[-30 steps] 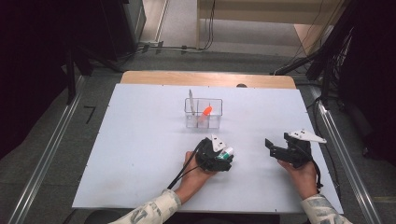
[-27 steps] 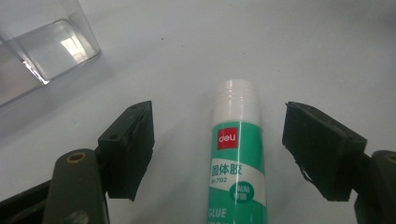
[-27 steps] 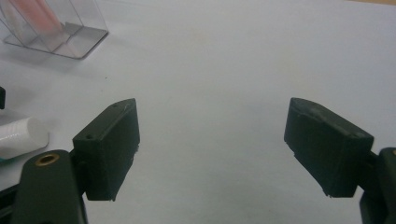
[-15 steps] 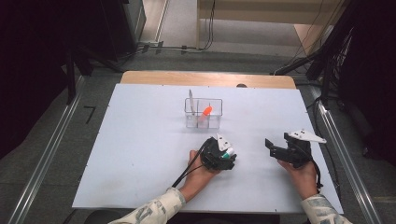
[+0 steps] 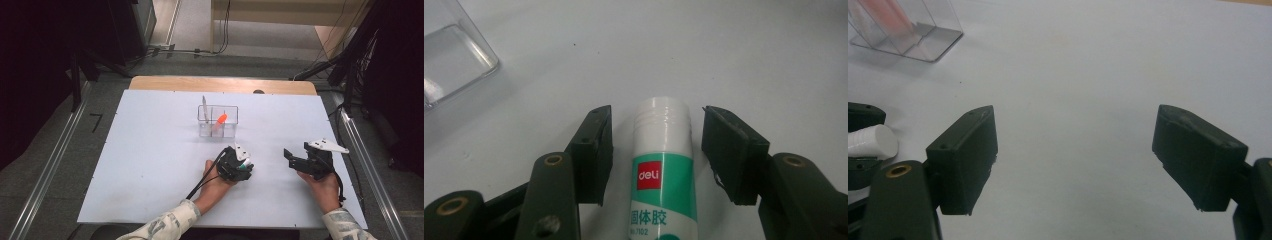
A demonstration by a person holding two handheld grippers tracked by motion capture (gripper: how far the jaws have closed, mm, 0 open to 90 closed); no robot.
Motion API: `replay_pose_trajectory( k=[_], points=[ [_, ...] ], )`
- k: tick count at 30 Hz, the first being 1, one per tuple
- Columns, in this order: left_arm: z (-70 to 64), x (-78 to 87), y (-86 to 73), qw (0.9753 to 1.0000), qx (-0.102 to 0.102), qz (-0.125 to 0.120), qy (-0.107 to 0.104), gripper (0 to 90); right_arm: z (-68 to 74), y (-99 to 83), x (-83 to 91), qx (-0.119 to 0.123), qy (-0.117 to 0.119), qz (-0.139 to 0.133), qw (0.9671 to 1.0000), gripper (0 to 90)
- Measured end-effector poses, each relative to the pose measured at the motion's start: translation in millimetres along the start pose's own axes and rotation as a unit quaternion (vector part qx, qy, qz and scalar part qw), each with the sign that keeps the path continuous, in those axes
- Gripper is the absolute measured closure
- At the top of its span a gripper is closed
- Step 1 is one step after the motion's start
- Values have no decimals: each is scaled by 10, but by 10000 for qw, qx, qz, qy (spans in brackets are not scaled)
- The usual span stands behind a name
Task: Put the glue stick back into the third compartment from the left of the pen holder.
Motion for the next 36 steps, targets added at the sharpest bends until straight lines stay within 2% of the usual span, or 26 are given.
replay_pose_trajectory(
  k=[2,8,16,22,24,28,36],
  points=[
    [-6,1,-4,10000,-71,27,13,494,-1,0,1,-3,2,-2,10000,170],
    [-32,4,-10,9999,-116,65,6,554,0,0,-1,-6,4,0,10000,170],
    [-38,16,-21,9999,-106,85,-32,648,0,-3,9,-6,3,9,10000,170],
    [-43,18,-27,9999,-110,51,13,658,2,-6,5,-3,0,13,10000,170],
    [-55,18,-32,10000,-36,-21,60,659,0,-4,11,-17,-2,12,10000,170],
    [-43,33,-23,10000,72,-26,-3,660,-12,-2,10,-30,1,-8,10000,170],
    [-23,86,8,9999,93,-125,25,661,-15,0,18,-47,-9,-8,10000,170]
  ],
)
Point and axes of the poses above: each handheld gripper's, and its own axes: x roughly backward along the jaws, y roughly out of its top, z roughly to its left, the point moved 5 cm from there along -x, roughly forward along the jaws, and after that the axes turned 10 degrees about -y, right-handed, at the moved point
